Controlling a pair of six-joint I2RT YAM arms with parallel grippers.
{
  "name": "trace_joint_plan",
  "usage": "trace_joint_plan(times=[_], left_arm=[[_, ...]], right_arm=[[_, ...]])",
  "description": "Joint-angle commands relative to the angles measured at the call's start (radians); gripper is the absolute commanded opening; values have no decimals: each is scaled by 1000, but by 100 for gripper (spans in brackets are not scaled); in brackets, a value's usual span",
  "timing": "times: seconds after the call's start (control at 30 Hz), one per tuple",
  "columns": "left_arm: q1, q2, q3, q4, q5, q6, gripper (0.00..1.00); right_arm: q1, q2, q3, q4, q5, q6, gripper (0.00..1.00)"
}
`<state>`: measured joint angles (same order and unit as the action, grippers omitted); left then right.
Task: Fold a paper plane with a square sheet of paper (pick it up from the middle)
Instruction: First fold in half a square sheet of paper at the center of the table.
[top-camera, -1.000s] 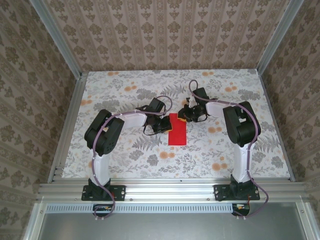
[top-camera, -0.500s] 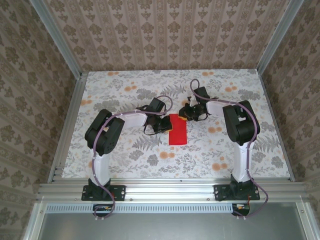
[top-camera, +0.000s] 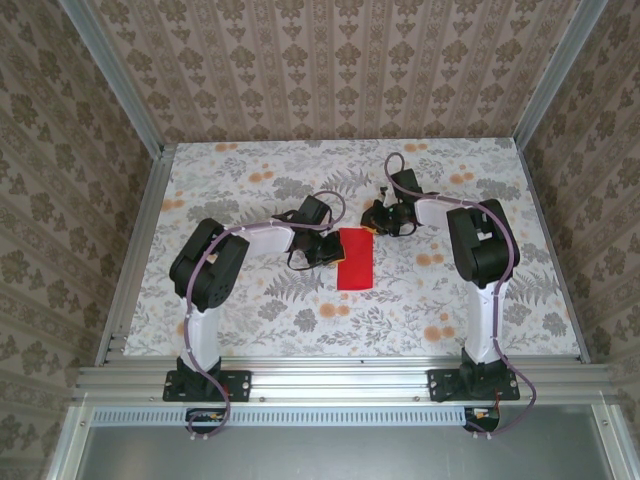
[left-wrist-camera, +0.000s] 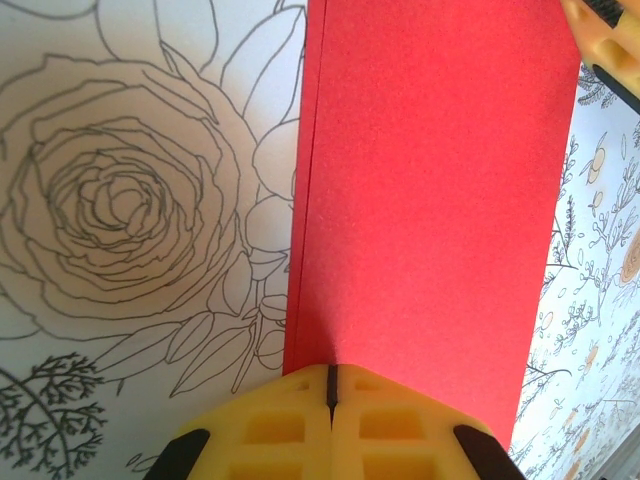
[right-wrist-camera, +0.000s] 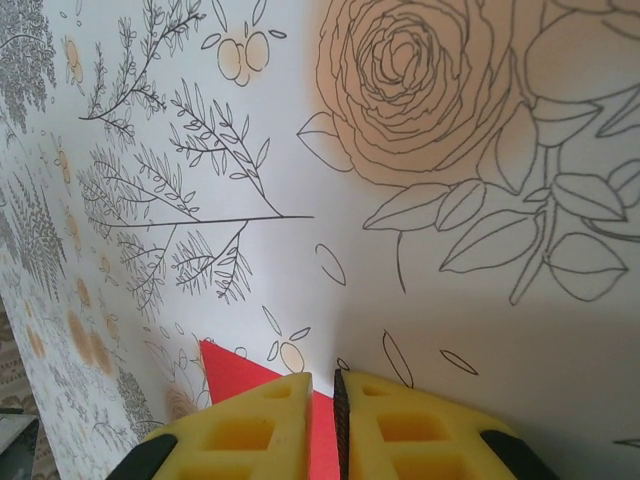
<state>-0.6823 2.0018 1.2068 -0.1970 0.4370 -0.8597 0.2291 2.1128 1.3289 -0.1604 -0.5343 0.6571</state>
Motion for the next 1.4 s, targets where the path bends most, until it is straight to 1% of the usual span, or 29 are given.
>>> trace_joint_plan(times=[0.0,0.17,0.27,0.4,0.57,0.73,0.83,1.1,1.2,1.37], left_arm=[[-16,60,-55,-140,-87,24,0],[-15,60,-53,-141,-89,21,0],[-14,61,-49,-139,-93,18,0],[-17,64,-49,-133,-93,10,0],[-17,66,-51,-134,-98,7,0],[-17,66,-51,-136,-99,8,0],[-17,66,-53,-136,-101,8,0],[-17,68,-58,-139,-101,9,0],[-16,68,-58,-140,-101,9,0],[-16,69,-56,-140,-100,8,0]], right_arm=[[-2,1,41,-45,31,-4,16],[0,-132,38,-71,-10,-17,17],[17,-193,-28,-82,-46,-19,17],[65,-230,-126,-101,-79,-11,17],[106,-244,-198,-108,-82,-2,17],[104,-218,-225,-112,-65,-11,16],[99,-199,-234,-138,-32,-34,16],[65,-161,-248,-128,1,-67,14],[64,-166,-244,-130,-7,-73,13],[65,-260,-271,-90,-83,-74,13]])
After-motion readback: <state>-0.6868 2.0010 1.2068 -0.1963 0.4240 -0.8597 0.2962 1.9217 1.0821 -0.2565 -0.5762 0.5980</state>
